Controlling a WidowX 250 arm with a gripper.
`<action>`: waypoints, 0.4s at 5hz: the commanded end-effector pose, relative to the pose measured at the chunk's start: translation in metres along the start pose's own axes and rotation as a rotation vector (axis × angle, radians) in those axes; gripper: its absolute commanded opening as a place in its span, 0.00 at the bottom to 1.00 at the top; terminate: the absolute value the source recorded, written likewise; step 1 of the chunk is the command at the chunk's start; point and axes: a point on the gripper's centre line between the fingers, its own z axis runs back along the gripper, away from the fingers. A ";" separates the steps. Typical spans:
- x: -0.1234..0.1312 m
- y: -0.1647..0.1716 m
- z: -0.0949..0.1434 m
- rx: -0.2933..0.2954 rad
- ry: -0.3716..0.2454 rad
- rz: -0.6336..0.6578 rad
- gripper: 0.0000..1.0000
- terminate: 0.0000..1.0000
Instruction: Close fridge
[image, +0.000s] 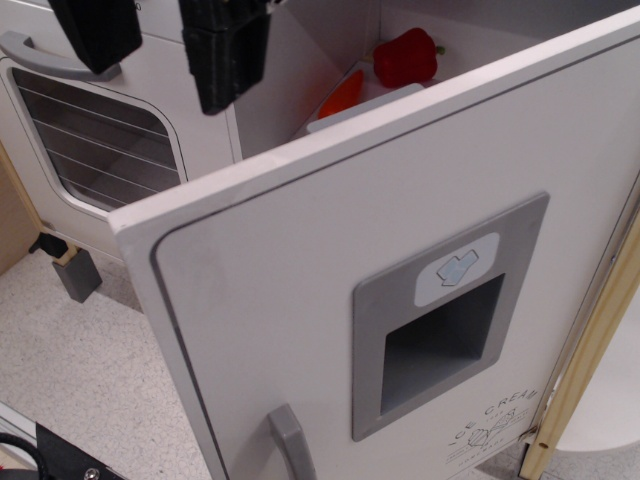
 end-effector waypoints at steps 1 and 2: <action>-0.012 -0.025 0.012 -0.053 -0.028 -0.107 1.00 0.00; -0.018 -0.033 -0.003 0.038 -0.047 -0.168 1.00 0.00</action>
